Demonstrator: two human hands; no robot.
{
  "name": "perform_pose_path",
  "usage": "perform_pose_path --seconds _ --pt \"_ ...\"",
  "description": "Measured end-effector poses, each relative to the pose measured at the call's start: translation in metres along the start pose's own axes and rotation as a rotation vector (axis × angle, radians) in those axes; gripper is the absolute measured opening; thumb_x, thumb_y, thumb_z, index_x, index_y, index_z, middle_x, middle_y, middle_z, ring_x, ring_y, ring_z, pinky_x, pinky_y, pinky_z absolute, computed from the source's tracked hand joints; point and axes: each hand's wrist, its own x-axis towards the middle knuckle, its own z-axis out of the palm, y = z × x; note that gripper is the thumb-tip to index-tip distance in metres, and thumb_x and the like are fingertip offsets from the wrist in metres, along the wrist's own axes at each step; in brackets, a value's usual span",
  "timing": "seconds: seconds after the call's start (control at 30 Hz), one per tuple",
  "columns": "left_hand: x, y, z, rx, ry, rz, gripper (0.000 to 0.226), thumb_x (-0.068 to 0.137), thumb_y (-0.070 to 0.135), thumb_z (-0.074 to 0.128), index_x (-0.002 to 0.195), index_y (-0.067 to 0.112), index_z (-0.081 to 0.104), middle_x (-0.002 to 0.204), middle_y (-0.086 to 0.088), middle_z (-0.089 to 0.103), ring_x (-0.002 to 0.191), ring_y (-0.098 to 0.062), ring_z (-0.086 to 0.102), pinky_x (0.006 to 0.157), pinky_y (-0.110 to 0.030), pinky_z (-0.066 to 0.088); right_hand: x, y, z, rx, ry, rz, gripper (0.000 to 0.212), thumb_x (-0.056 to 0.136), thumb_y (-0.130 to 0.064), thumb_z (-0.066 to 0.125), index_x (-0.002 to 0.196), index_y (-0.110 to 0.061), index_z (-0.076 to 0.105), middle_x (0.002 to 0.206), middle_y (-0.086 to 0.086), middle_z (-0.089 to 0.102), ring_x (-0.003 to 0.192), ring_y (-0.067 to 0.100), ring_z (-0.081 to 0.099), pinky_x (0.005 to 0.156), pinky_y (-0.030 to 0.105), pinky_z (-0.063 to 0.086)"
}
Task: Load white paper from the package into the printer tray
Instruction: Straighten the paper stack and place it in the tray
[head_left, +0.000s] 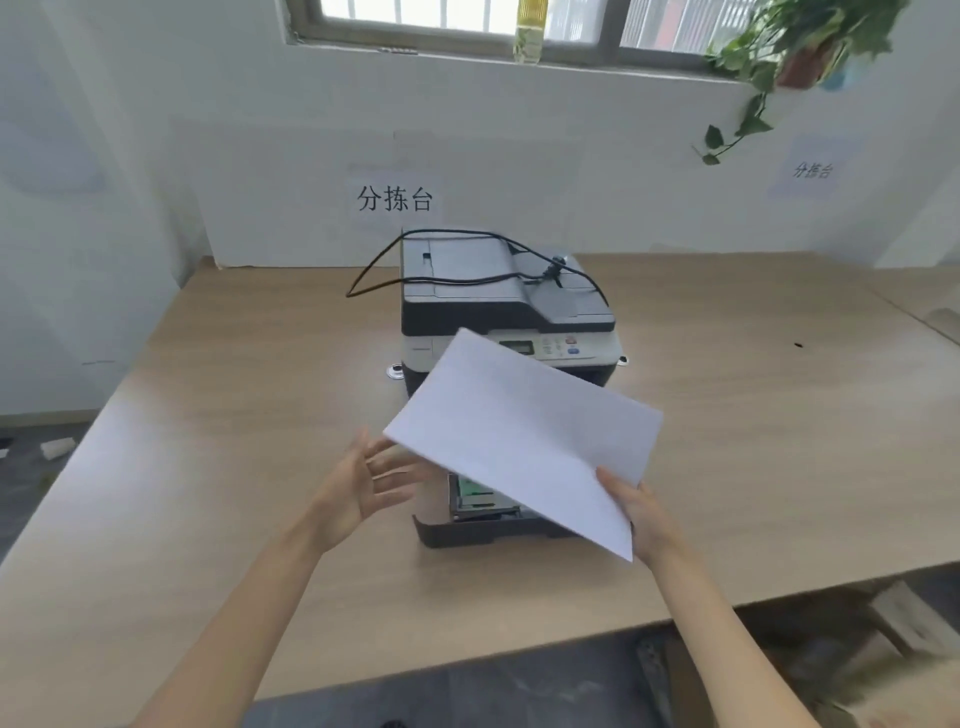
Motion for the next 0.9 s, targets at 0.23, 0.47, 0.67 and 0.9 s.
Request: perform_pose_path --seconds 0.23,0.47,0.67,0.9 --pt "0.040 -0.068 0.055 0.417 0.073 0.001 0.024 0.102 0.017 0.040 0.114 0.015 0.061 0.110 -0.009 0.072 0.104 -0.020 0.068 0.085 -0.029 0.057 0.022 0.011 -0.018 0.231 0.213 0.011 0.030 0.096 -0.013 0.051 0.125 -0.005 0.054 0.109 0.007 0.067 0.094 0.024 0.064 0.077 0.037 0.058" --pt "0.097 -0.127 0.077 1.270 0.003 0.147 0.045 0.090 0.010 0.059 0.135 0.014 0.052 0.138 -0.005 0.056 0.127 -0.019 0.051 0.105 -0.026 0.039 0.044 0.031 0.004 0.521 0.350 0.108 0.028 0.095 -0.019 0.055 0.123 -0.014 0.052 0.111 0.005 0.065 0.094 0.023 0.063 0.072 0.040 0.059" --pt "0.130 -0.166 0.077 1.805 -0.057 0.058 0.065 0.088 0.001 0.055 0.146 0.018 0.031 0.143 -0.007 0.049 0.126 -0.026 0.051 0.097 -0.039 0.048 0.065 0.031 0.007 0.590 0.365 0.094 0.010 0.094 -0.018 0.056 0.104 -0.020 0.058 0.098 -0.001 0.070 0.088 0.018 0.067 0.065 0.033 0.061" --pt "0.145 -0.181 0.098 2.065 0.009 0.068 0.048 0.090 0.006 0.058 0.135 0.006 0.043 0.138 -0.013 0.042 0.126 -0.032 0.042 0.105 -0.043 0.036 0.071 0.030 -0.009 0.545 0.380 0.097 0.023 0.093 -0.020 0.057 0.116 -0.020 0.055 0.105 -0.001 0.068 0.092 0.017 0.066 0.066 0.031 0.062"
